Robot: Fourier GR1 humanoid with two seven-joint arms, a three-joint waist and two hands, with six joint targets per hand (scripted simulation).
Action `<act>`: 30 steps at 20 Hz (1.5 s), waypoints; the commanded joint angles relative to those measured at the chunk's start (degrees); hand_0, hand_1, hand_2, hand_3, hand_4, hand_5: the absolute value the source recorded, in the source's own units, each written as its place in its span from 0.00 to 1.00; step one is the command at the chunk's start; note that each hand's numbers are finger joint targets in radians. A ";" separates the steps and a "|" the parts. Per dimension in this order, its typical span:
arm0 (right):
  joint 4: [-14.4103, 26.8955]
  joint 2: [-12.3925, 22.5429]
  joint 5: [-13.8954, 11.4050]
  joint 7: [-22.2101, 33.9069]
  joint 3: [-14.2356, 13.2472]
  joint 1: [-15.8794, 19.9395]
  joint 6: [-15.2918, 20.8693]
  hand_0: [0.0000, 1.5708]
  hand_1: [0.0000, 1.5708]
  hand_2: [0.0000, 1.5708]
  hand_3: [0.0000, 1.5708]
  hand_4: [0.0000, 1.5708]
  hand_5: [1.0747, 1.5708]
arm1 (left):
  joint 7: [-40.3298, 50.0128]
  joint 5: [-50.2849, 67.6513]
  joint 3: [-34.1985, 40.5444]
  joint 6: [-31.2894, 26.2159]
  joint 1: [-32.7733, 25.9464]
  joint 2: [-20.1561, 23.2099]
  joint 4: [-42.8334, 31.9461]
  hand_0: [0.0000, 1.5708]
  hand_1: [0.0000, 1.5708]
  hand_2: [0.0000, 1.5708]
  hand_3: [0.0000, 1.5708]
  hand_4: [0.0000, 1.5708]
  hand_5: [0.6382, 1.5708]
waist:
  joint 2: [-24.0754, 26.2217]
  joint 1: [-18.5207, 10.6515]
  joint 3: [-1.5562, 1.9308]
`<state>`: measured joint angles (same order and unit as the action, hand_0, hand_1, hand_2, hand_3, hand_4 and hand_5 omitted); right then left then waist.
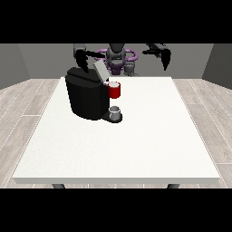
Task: Insert the coffee pod into the coffee machine and close the lid
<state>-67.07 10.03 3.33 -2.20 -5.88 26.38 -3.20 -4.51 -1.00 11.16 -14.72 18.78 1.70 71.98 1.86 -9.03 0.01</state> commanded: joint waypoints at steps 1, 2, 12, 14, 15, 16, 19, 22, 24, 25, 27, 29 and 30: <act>1.44 -0.45 -1.03 1.48 1.23 4.06 -0.44 0.00 0.00 0.00 0.00 0.00 1.00 | 1.11 0.98 0.53 0.99 -0.91 1.84 1.59 0.00 0.00 0.00 0.00 0.00 1.00 | -2.20 1.80 -0.01; 1.66 -0.14 -1.24 -1.00 0.99 3.24 -1.25 0.00 0.00 0.00 0.00 0.00 1.00 | -1.16 0.80 -0.08 1.39 -2.47 1.64 2.00 0.00 0.00 0.00 0.00 0.00 1.00 | -2.58 2.93 -0.01; 4.97 -2.21 -3.41 -0.85 2.25 8.75 -0.36 0.00 0.00 0.00 0.00 0.03 1.00 | -0.83 3.87 1.83 0.92 -2.16 5.02 3.32 0.00 0.00 0.00 0.00 0.00 1.00 | -5.07 3.44 -0.02; 7.93 -1.94 -4.30 -1.76 1.78 7.94 0.31 0.00 0.00 0.00 0.00 0.00 1.00 | 4.47 4.19 -0.27 1.02 -2.89 4.28 8.67 0.00 0.00 0.00 0.00 0.00 1.00 | -3.54 1.17 -0.01; 8.01 -1.19 -3.61 -2.31 0.67 9.30 -0.25 0.00 0.00 0.00 0.00 0.00 1.00 | 0.22 3.15 -1.61 2.06 -5.49 2.26 7.85 0.00 0.00 0.00 0.00 0.00 1.00 | -4.42 1.60 -0.01; 6.72 -1.29 -2.76 0.13 0.63 9.53 -0.69 0.00 0.00 0.00 0.00 0.00 1.00 | -0.38 5.02 0.28 -1.35 -7.03 4.96 6.44 0.00 0.00 0.00 0.00 0.08 1.00 | -3.58 1.56 -0.02; 7.48 -2.47 -4.44 -2.68 2.59 9.01 -1.28 0.00 0.00 0.00 0.00 0.00 1.00 | 0.81 1.92 -1.72 2.81 -5.76 3.63 7.08 0.00 0.00 0.00 0.00 0.00 1.00 | -4.19 2.83 -0.01; 9.91 -0.94 -4.70 -1.62 0.48 14.14 0.31 0.00 0.00 0.00 0.00 0.00 1.00 | 1.18 2.98 -1.58 2.43 -4.20 3.89 7.88 0.00 0.00 0.00 0.00 0.00 1.00 | -6.59 0.55 -0.01; 8.97 -4.01 -5.34 -2.39 3.26 10.66 -0.22 0.00 0.00 0.00 0.00 0.00 1.00 | 1.70 3.35 -0.57 3.78 -4.06 4.05 7.10 0.00 0.00 0.00 0.00 0.00 1.00 | -4.73 2.34 -0.01; 9.10 -4.46 -6.41 -1.54 3.36 14.38 1.80 0.00 0.00 0.00 0.00 0.00 1.00 | -0.82 1.67 -3.08 3.44 -4.35 2.58 6.68 0.00 0.00 0.00 0.00 0.00 1.00 | -5.96 1.27 -0.02; 10.59 -1.28 -6.28 -2.88 1.81 14.33 -0.17 0.00 0.00 0.00 0.00 0.12 1.00 | -1.71 1.18 -3.76 2.77 -7.89 2.90 8.02 0.00 0.00 0.00 0.00 0.00 1.00 | -5.77 0.04 -0.01; 11.12 -1.71 -6.98 -2.00 2.82 16.06 -0.85 0.00 0.00 0.00 0.00 0.10 1.00 | 0.93 -0.57 -4.65 7.52 -4.25 0.81 8.00 0.00 0.00 0.00 0.00 0.00 1.00 | -6.00 1.46 -0.01; 10.37 -3.09 -7.36 -2.67 3.41 15.06 -0.09 0.00 0.00 0.00 0.00 0.14 1.00 | 1.09 2.18 -1.70 5.50 -3.93 3.53 6.47 0.00 0.00 0.00 0.00 0.00 1.00 | -5.56 2.11 -0.02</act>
<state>-57.22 7.89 -2.94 -4.75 -3.59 41.16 -3.11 -4.45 0.56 8.58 -10.28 14.43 4.69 79.10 -4.25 -7.65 -0.06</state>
